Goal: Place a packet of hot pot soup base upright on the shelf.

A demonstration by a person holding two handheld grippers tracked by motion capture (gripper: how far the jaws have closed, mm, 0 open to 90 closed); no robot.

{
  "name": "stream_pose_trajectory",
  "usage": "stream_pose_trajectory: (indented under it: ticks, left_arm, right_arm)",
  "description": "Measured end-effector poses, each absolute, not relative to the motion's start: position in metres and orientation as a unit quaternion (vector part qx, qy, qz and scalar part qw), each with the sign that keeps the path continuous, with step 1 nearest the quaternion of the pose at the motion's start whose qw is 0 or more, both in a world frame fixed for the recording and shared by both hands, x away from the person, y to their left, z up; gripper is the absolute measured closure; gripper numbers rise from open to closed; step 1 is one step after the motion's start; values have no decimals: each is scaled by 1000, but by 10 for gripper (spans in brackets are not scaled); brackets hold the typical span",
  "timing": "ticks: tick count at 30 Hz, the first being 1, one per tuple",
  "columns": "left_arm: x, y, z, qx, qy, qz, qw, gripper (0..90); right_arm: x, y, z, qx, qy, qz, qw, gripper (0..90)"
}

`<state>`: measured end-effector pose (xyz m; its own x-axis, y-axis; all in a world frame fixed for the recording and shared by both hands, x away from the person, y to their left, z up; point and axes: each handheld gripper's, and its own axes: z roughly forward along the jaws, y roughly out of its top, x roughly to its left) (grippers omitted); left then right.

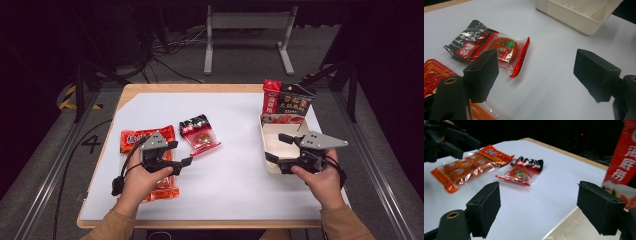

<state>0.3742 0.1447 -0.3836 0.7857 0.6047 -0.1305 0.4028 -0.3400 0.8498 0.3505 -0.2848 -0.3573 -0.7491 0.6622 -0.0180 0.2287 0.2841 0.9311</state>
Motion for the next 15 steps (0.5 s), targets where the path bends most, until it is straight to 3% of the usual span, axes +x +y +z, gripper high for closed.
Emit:
stream_pose_trajectory:
  ticks: [15]
  left_arm:
    - [381, 157, -381, 805, 326, 110, 484, 170]
  right_arm:
    - [346, -264, -372, 262, 791, 525, 176, 205]
